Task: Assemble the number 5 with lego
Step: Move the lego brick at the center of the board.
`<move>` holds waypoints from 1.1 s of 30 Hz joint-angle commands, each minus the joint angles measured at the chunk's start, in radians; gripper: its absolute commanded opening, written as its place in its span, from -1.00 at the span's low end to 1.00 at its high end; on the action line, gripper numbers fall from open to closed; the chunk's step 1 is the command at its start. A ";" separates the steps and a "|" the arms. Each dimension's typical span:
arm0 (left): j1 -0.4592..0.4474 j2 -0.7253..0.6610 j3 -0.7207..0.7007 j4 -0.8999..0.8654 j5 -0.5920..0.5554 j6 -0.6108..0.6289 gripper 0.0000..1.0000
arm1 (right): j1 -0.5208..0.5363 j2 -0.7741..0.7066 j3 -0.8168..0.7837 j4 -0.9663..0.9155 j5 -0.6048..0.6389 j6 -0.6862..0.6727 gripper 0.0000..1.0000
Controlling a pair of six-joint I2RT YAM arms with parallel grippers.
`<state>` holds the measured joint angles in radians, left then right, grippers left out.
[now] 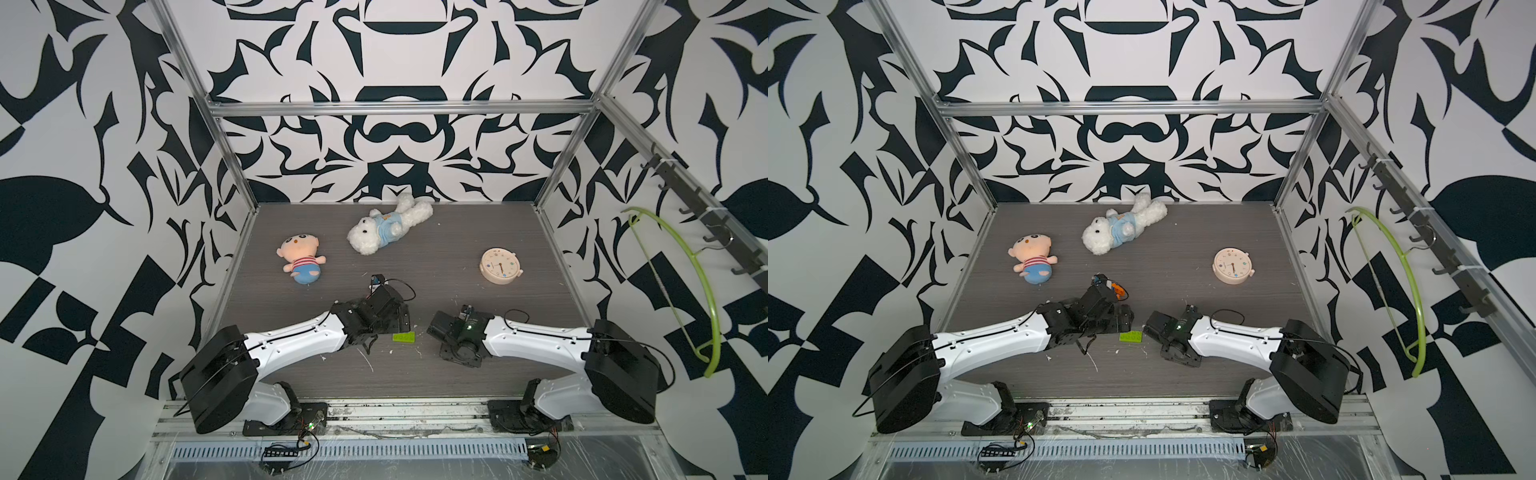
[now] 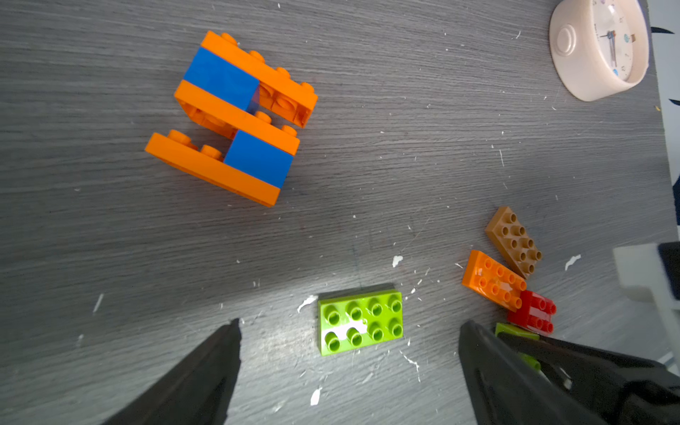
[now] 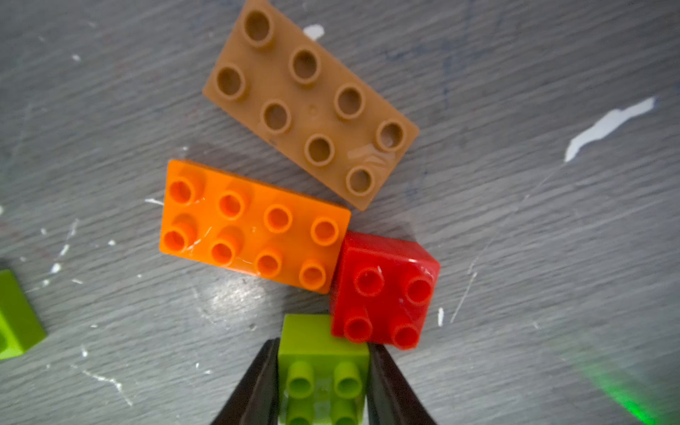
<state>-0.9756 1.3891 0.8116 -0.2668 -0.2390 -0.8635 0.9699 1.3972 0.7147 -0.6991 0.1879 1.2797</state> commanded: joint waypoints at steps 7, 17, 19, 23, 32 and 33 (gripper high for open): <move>-0.002 -0.038 0.005 -0.054 -0.091 -0.028 0.99 | 0.018 -0.011 0.098 -0.021 0.008 -0.096 -0.20; -0.002 -0.184 -0.069 -0.133 -0.225 -0.095 0.98 | 0.027 0.192 0.221 0.042 -0.074 -0.219 -0.14; -0.001 -0.203 -0.086 -0.134 -0.232 -0.106 0.98 | 0.027 0.220 0.236 0.043 -0.080 -0.231 -0.12; 0.000 -0.226 -0.105 -0.132 -0.245 -0.114 0.98 | 0.030 0.226 0.232 0.039 -0.079 -0.220 -0.09; 0.000 -0.193 -0.087 -0.123 -0.231 -0.096 0.98 | 0.030 0.188 0.220 0.016 -0.047 -0.193 -0.03; 0.000 -0.189 -0.085 -0.123 -0.226 -0.095 0.98 | 0.030 0.185 0.219 0.013 -0.042 -0.187 -0.03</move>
<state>-0.9756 1.1866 0.7158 -0.3817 -0.4644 -0.9684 0.9958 1.6215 0.9207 -0.6548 0.1131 1.0740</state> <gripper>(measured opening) 0.992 0.486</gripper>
